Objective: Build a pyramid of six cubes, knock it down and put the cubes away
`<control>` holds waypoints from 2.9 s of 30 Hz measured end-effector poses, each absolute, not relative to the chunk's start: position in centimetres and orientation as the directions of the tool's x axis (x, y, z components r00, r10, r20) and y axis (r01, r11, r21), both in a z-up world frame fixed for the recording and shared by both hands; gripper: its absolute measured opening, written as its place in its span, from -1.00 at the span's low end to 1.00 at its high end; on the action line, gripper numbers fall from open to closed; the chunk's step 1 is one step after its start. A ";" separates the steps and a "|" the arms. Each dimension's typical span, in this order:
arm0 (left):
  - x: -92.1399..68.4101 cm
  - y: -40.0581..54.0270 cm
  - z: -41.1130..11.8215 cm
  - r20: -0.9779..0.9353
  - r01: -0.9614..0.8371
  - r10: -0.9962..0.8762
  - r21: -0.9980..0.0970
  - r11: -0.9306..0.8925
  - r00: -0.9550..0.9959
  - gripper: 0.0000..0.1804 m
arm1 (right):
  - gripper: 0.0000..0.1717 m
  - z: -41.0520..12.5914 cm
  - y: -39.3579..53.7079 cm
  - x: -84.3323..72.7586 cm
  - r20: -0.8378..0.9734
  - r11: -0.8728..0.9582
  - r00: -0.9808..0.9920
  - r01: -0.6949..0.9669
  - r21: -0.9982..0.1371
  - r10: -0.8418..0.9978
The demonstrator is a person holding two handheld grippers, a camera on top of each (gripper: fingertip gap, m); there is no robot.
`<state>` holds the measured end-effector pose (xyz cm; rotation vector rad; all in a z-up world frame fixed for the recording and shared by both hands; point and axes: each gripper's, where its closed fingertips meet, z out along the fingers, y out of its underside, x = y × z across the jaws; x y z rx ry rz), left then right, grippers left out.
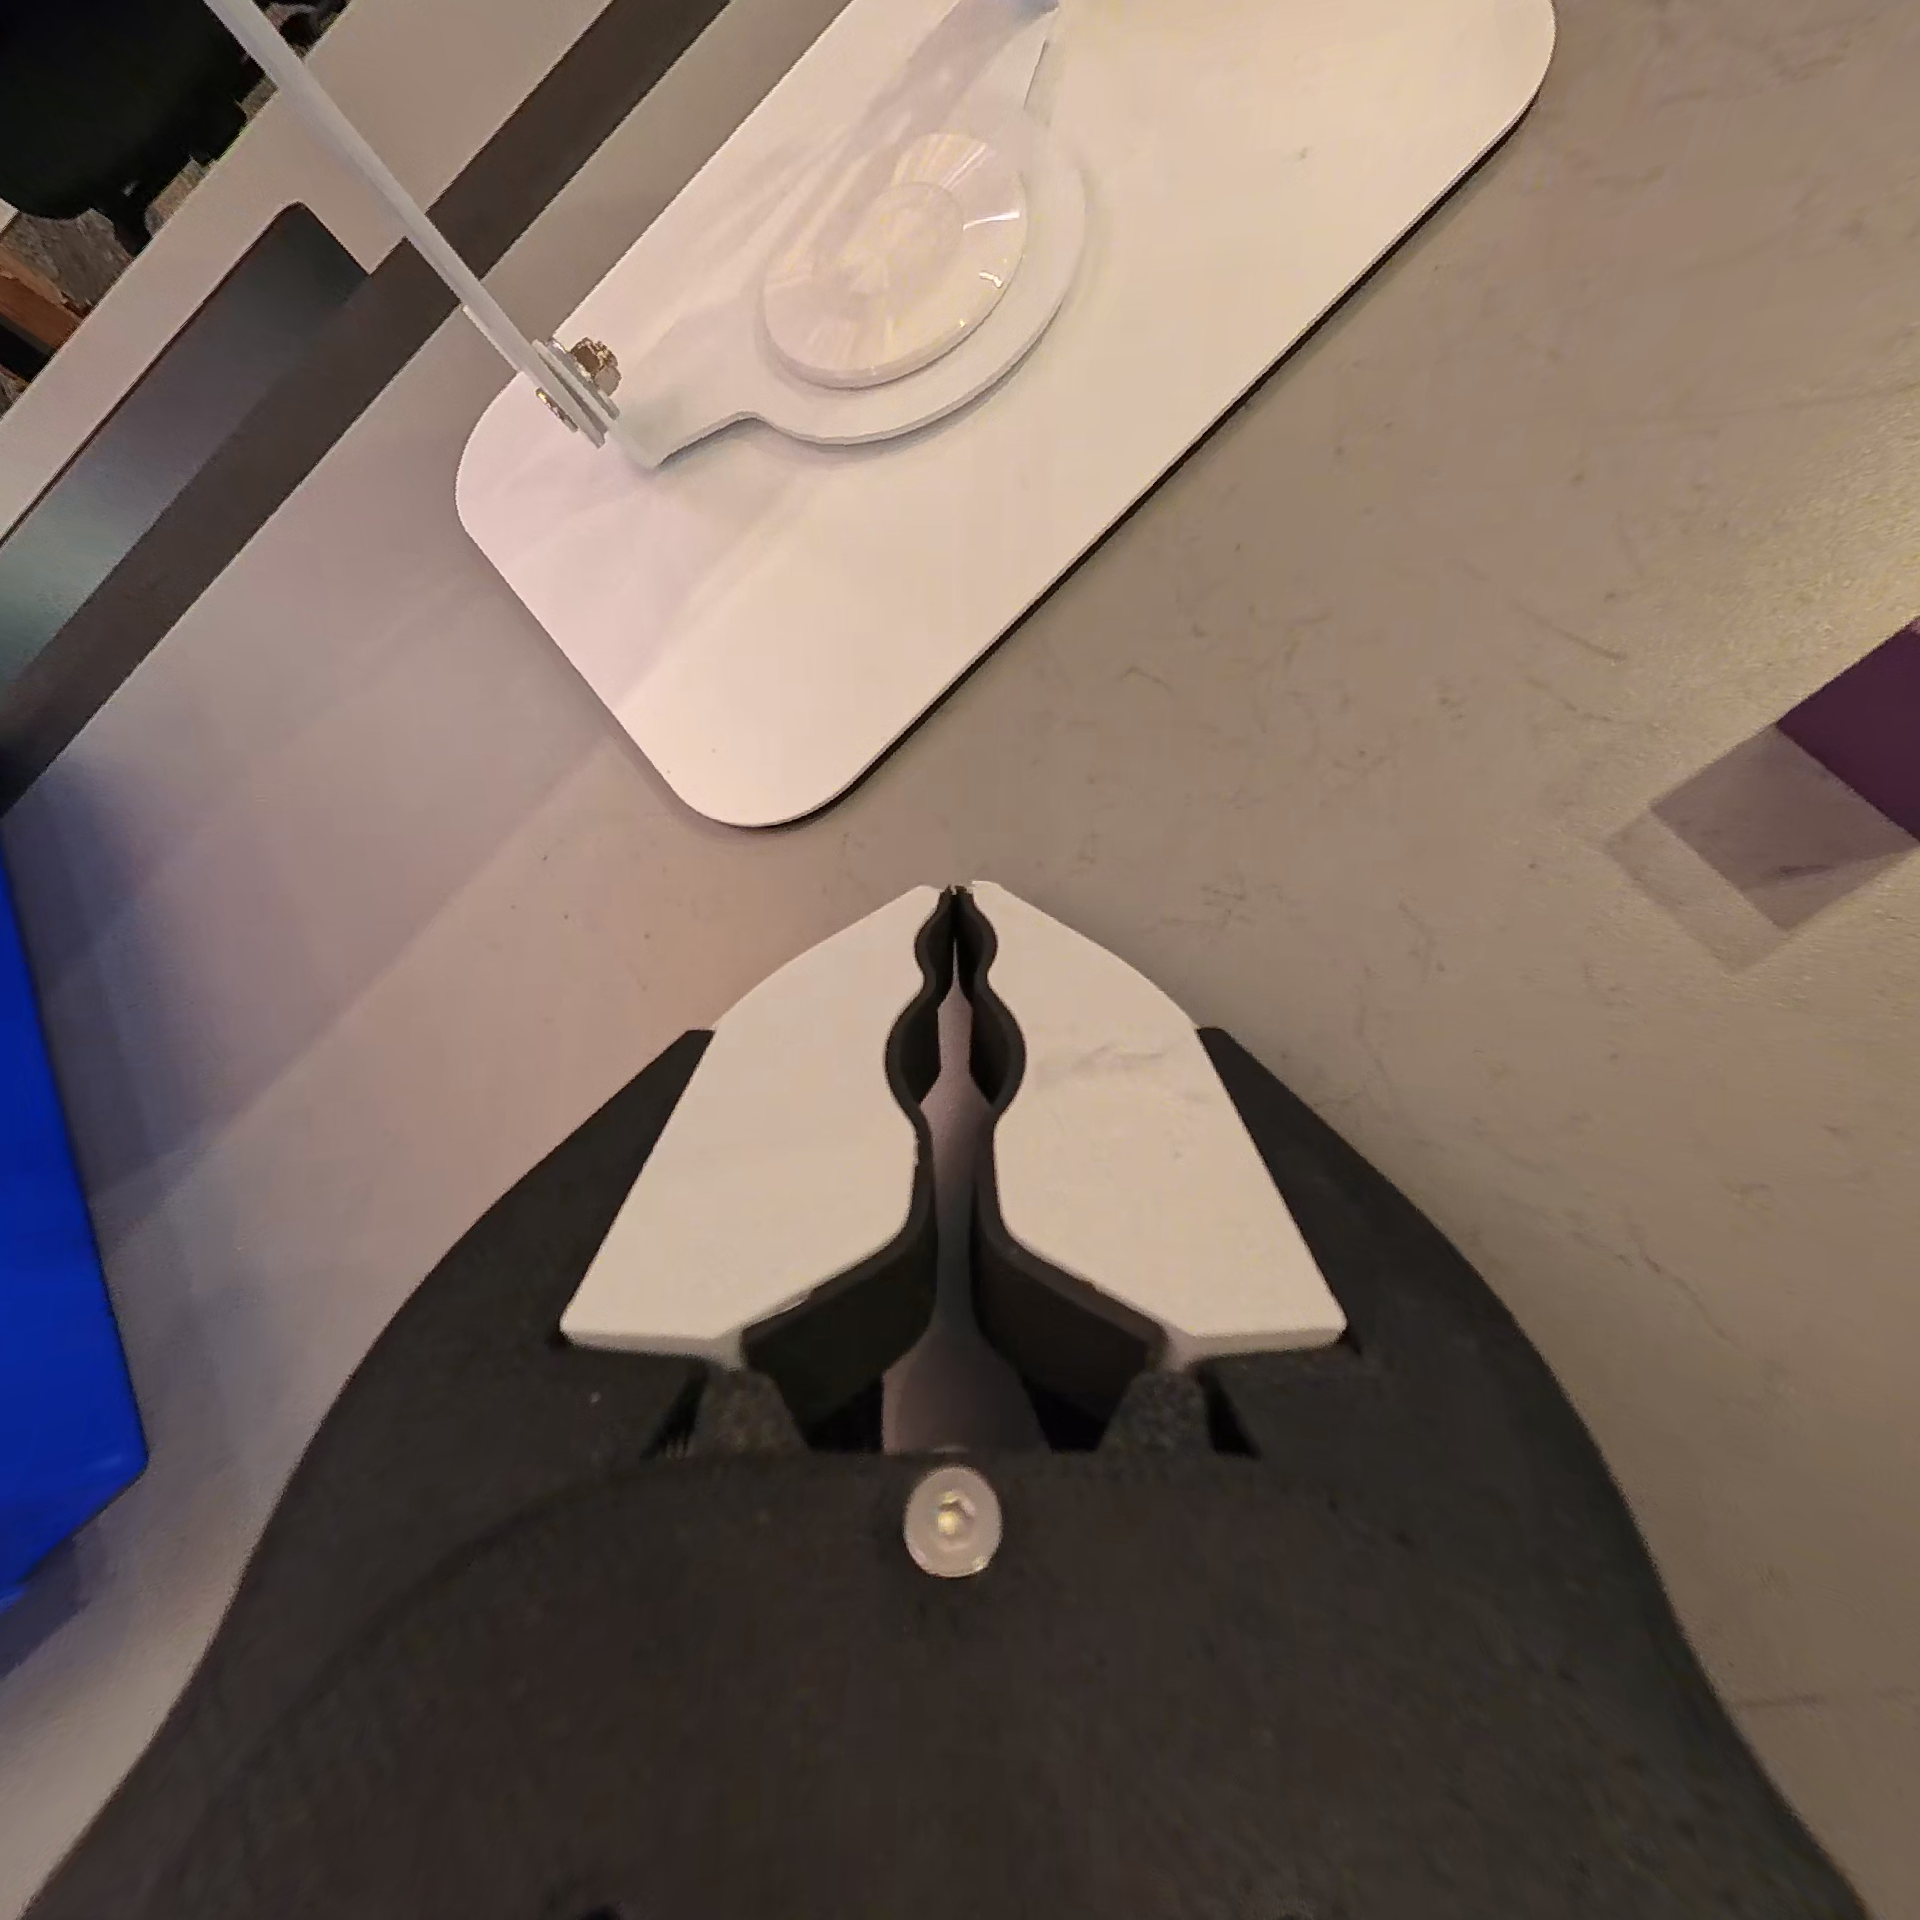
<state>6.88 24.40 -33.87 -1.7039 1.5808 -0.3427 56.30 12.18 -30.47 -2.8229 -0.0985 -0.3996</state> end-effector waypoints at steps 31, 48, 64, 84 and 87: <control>6.9 24.4 -33.9 -0.304 -0.727 -0.933 -0.682 0.072 0.193 -1.00 | -0.38 -32.9 7.3 29.8 0.162 -0.821 0.868 0.496 -0.282 0.469; 6.9 24.2 -33.9 -0.282 -0.725 -0.943 -0.685 0.067 0.179 -1.00 | -0.65 -20.2 9.3 42.9 0.236 -0.794 0.957 0.275 -0.542 0.170; 7.0 24.1 -33.9 -0.272 -0.725 -0.947 -0.686 0.066 0.172 -1.00 | -0.41 -26.8 11.2 48.8 0.224 -0.880 0.972 0.170 -0.444 0.075; 7.0 24.1 -33.9 -0.275 -0.725 -0.946 -0.686 0.068 0.171 -1.00 | -0.66 -33.7 1.4 20.0 0.003 -0.704 0.738 0.645 -0.298 0.675; 7.0 24.1 -34.0 -0.274 -0.725 -0.947 -0.686 0.069 0.168 -1.00 | -0.66 -29.4 2.8 22.7 0.040 -0.717 0.793 0.570 -0.402 0.608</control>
